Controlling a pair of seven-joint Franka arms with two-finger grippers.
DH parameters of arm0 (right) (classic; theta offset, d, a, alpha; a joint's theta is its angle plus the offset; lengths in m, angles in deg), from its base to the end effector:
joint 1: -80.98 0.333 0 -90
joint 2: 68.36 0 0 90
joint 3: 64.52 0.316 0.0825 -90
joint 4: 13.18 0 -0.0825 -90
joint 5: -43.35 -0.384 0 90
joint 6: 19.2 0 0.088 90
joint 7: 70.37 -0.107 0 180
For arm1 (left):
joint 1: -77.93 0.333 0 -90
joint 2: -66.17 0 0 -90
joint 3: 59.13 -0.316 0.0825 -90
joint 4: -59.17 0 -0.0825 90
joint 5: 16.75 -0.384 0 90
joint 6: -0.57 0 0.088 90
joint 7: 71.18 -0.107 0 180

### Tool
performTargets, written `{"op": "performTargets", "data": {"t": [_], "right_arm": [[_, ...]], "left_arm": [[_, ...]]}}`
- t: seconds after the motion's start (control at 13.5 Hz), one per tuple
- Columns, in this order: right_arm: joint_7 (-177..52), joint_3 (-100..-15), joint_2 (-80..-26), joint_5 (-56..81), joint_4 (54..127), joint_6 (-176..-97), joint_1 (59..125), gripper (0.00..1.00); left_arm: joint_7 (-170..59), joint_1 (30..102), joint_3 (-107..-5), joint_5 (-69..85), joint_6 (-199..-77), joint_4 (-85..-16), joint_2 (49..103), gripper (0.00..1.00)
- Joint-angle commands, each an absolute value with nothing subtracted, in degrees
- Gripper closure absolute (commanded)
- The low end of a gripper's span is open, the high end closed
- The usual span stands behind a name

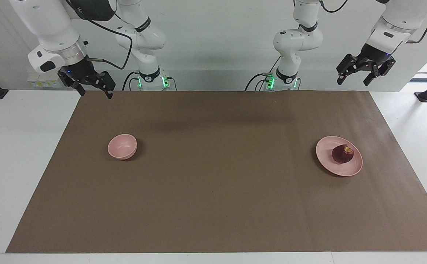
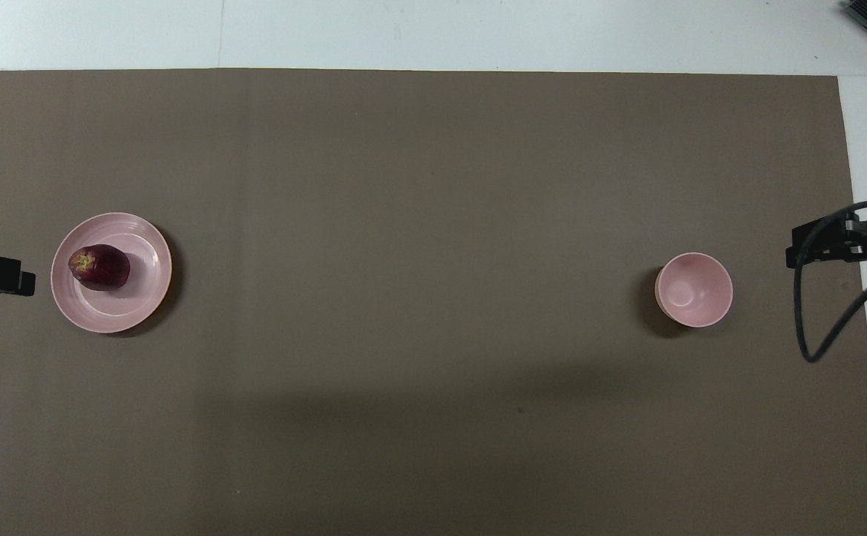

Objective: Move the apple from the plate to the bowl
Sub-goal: 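Lower the left gripper onto the red apple on the pink plate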

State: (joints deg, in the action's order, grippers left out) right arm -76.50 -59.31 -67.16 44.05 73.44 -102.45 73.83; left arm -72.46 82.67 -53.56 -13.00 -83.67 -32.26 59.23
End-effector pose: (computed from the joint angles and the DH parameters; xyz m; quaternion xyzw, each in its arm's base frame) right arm 0.5485 -0.0206 0.6306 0.9967 -0.0708 -0.0396 0.0066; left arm 0.5055 -0.0184 0.6681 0.9994 -0.0212 -0.0024 0.0267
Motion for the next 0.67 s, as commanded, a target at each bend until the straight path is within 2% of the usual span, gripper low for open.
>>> {"op": "performTargets", "data": {"t": [0.0,0.59], "right_arm": [[-75.46,-59.07,-67.83,42.73,73.30,-101.21,72.98,0.00],[-75.29,-58.98,-68.01,42.73,73.57,-101.29,73.07,0.00]], "left_arm": [[-72.58,82.33,-53.95,-12.35,-84.60,-34.26,57.47,0.00],[-72.41,82.15,-53.95,-12.44,-84.51,-34.34,57.47,0.00]]}}
